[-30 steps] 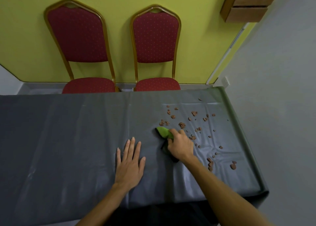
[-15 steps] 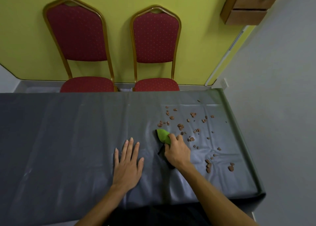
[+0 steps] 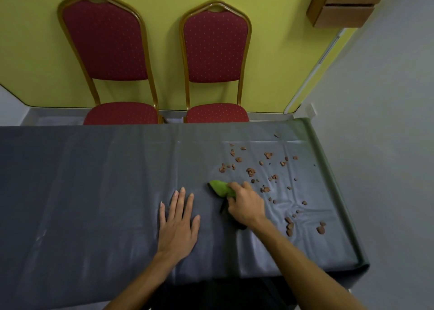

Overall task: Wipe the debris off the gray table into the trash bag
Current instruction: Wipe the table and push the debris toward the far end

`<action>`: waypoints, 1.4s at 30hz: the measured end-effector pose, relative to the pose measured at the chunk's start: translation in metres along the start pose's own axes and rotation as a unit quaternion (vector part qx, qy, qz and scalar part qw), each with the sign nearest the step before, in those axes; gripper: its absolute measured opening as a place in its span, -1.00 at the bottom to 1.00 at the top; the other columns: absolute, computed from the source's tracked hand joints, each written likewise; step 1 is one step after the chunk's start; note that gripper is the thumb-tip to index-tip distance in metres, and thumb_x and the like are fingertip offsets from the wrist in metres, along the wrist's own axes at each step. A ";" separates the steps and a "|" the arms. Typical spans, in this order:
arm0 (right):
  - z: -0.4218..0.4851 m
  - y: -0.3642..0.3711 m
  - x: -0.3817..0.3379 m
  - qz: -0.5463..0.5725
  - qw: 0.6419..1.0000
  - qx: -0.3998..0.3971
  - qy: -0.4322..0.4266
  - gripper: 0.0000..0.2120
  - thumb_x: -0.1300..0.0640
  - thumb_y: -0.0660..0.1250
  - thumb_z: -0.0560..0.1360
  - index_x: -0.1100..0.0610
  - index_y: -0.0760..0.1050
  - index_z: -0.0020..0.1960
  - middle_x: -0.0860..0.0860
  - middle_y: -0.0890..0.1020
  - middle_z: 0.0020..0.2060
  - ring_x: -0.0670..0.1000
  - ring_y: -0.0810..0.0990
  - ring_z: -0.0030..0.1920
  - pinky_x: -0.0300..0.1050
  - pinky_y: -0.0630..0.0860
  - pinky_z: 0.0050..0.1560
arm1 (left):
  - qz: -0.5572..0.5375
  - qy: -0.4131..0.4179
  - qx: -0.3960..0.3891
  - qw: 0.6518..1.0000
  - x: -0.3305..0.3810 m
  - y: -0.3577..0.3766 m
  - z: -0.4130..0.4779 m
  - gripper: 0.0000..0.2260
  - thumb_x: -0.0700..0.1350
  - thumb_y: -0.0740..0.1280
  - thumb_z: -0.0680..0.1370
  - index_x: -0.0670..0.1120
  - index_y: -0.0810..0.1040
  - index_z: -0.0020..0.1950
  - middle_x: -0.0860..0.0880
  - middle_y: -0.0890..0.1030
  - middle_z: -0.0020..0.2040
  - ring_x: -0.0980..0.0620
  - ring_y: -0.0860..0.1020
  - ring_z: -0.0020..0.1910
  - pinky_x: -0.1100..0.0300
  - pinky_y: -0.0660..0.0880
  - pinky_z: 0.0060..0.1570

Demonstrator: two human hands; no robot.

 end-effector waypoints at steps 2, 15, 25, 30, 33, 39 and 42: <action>0.011 -0.012 0.021 0.001 0.999 0.016 0.043 -0.72 -0.01 0.24 0.53 -0.07 0.40 0.24 0.06 0.49 0.07 0.16 0.57 -0.05 0.07 0.55 -0.10 | 0.001 -0.001 -0.005 1.000 -0.002 0.002 0.000 -0.43 0.16 -0.04 0.63 -0.03 0.09 0.60 -0.04 0.00 0.63 -0.03 -0.06 0.60 -0.24 0.00 0.51; -0.017 0.016 -0.029 -0.011 1.000 -0.008 -0.016 -0.74 -0.01 0.17 0.56 -0.05 0.40 0.23 0.07 0.48 0.03 0.13 0.57 -0.13 0.00 0.54 -0.20 | 0.014 -0.002 -0.005 1.000 0.000 0.002 0.001 -0.43 0.15 -0.03 0.62 -0.05 0.12 0.60 -0.08 0.04 0.62 -0.05 0.00 0.60 -0.25 0.03 0.50; 0.026 -0.032 0.058 0.014 0.987 0.046 0.153 -0.62 -0.02 0.19 0.56 -0.14 0.33 0.38 0.09 0.49 0.14 0.18 0.56 0.03 0.08 0.53 -0.04 | 0.008 0.001 -0.023 1.000 0.001 -0.002 0.000 -0.42 0.18 -0.12 0.62 -0.03 0.01 0.61 -0.03 -0.08 0.62 -0.03 -0.15 0.60 -0.22 -0.08 0.53; 0.018 -0.027 0.044 0.032 0.986 0.045 0.155 -0.68 -0.03 0.22 0.55 -0.02 0.37 0.28 0.10 0.49 0.09 0.13 0.53 -0.03 0.08 0.54 -0.04 | 0.000 -0.005 -0.020 1.000 0.000 -0.004 -0.001 -0.42 0.18 -0.14 0.62 -0.03 0.06 0.60 -0.04 -0.04 0.62 -0.03 -0.10 0.60 -0.23 -0.04 0.52; 0.000 -0.006 0.015 0.022 0.995 0.020 0.097 -0.71 -0.04 0.21 0.54 0.00 0.38 0.24 0.07 0.48 0.04 0.11 0.54 -0.10 0.03 0.54 -0.11 | -0.004 -0.006 -0.020 1.000 0.001 -0.005 -0.001 -0.42 0.16 -0.10 0.61 -0.05 0.12 0.59 -0.06 0.03 0.62 -0.05 -0.02 0.60 -0.25 0.01 0.51; -0.007 -0.005 0.017 0.041 0.996 0.001 0.083 -0.71 -0.05 0.25 0.52 -0.09 0.37 0.23 0.02 0.50 0.04 0.08 0.53 -0.06 0.01 0.52 -0.11 | 0.003 -0.004 -0.022 1.000 0.001 -0.005 -0.001 -0.42 0.17 -0.12 0.62 -0.04 0.06 0.60 -0.05 -0.02 0.62 -0.04 -0.08 0.60 -0.24 -0.02 0.52; 0.005 -0.023 0.042 0.043 0.991 0.019 0.124 -0.72 -0.02 0.26 0.50 -0.05 0.42 0.20 0.07 0.52 0.06 0.14 0.55 0.01 0.08 0.54 -0.04 | 0.003 -0.002 -0.028 1.000 0.001 -0.004 -0.002 -0.42 0.18 -0.12 0.62 -0.03 0.02 0.61 -0.04 -0.06 0.62 -0.03 -0.13 0.60 -0.23 -0.05 0.52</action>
Point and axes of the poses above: each hand's wrist, its own z-axis towards the middle knuckle, its own y-axis out of the palm, x = y × z, the point moved 7 cm from there along z, towards the middle knuckle
